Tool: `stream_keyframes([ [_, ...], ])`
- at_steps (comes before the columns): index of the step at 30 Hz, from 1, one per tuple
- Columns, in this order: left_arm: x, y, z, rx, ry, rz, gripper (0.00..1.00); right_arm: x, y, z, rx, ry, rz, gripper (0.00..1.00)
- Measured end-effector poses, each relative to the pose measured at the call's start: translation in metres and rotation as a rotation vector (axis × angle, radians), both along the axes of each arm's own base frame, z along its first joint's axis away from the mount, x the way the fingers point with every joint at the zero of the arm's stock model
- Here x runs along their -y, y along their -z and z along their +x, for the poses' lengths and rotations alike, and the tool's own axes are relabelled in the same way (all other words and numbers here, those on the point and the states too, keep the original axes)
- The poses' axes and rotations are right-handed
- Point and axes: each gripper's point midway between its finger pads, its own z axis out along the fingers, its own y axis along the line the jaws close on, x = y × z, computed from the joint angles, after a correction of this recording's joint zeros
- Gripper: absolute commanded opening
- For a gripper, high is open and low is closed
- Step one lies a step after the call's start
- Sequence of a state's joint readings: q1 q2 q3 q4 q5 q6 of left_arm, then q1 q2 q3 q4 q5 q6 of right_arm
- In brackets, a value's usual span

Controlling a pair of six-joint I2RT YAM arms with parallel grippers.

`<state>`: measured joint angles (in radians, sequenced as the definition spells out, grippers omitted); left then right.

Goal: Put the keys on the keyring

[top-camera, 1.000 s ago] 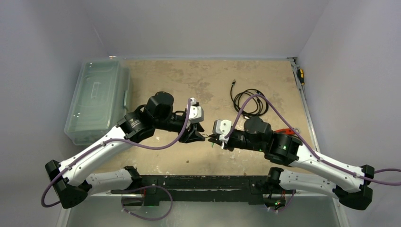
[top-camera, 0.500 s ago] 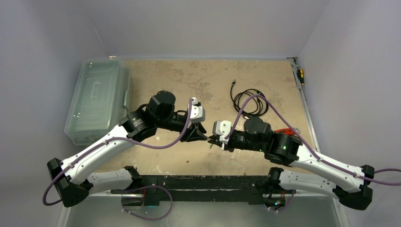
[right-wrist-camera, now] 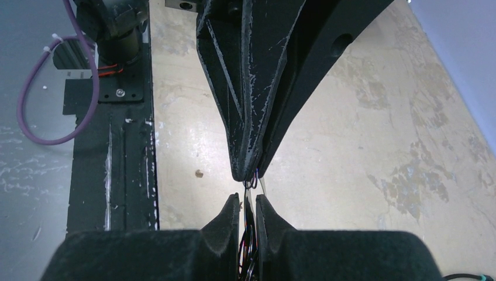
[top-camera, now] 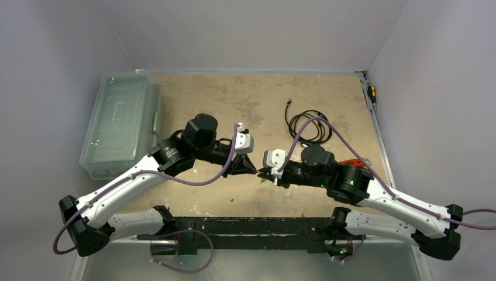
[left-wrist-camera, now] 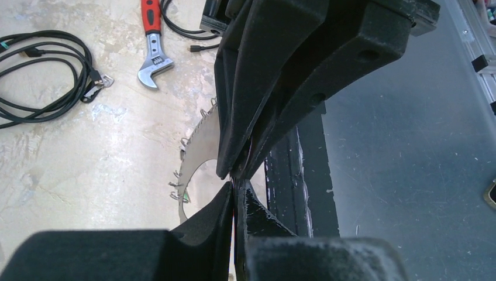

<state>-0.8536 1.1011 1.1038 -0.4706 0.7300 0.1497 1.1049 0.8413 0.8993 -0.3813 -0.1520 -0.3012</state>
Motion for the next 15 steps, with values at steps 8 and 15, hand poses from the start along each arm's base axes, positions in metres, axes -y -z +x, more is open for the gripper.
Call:
stream_keyframes([
  [8,-0.001,0.003,-0.003,0.017,0.011,-0.03,0.0,0.001,0.002,-0.001,-0.007,0.0,-0.006,0.0],
  [15,-0.001,-0.013,0.002,0.034,-0.082,-0.168,0.0,0.001,-0.01,0.001,0.006,0.02,0.051,0.0],
])
